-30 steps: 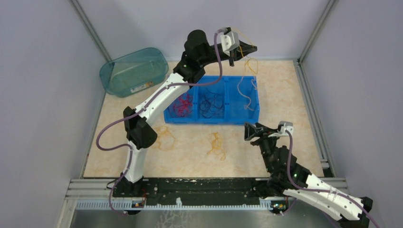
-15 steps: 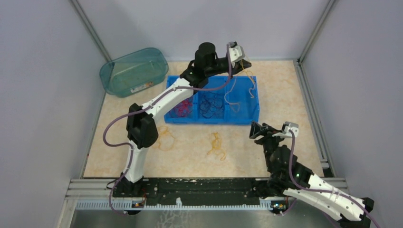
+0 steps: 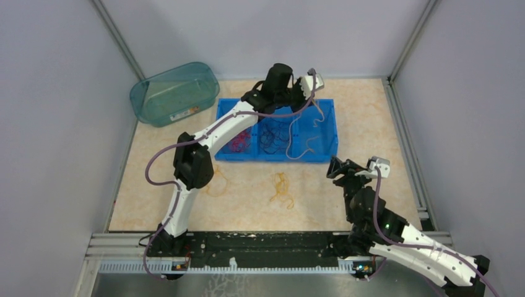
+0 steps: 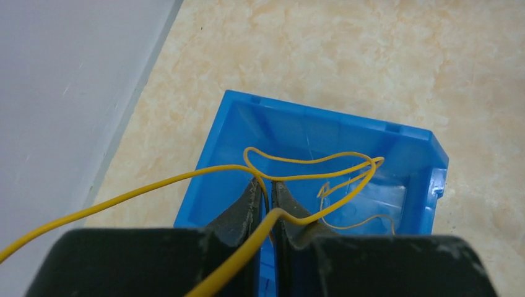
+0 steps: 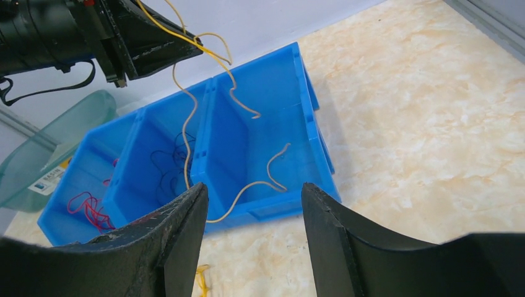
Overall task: Untangle the cables
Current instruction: Place the cable in the bin, then pick up the cable from the cable.
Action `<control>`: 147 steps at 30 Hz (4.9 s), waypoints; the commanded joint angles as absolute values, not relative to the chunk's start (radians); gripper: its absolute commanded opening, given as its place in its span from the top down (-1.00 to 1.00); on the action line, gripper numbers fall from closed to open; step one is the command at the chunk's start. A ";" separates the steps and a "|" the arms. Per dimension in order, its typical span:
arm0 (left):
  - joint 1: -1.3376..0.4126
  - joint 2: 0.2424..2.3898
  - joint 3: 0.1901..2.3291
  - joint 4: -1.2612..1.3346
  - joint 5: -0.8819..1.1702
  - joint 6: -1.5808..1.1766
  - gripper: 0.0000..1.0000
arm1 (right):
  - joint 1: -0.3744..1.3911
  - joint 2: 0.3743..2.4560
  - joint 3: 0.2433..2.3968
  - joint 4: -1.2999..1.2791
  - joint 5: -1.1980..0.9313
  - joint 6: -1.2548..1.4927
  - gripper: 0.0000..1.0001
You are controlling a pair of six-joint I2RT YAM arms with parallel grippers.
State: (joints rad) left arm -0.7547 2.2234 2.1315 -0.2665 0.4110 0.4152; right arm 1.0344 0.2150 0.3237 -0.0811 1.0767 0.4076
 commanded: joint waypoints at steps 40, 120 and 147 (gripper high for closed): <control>-0.929 1.872 1.978 -0.763 0.407 1.306 -1.00 | 0.710 0.355 0.403 0.006 0.482 0.406 -0.34; -0.309 1.538 1.974 -0.976 0.607 0.645 -1.00 | 0.299 1.613 1.526 -0.298 0.011 0.224 1.00; -0.138 1.408 1.800 -1.026 0.705 0.720 -1.00 | 0.296 1.465 1.464 -0.682 0.061 0.241 -0.01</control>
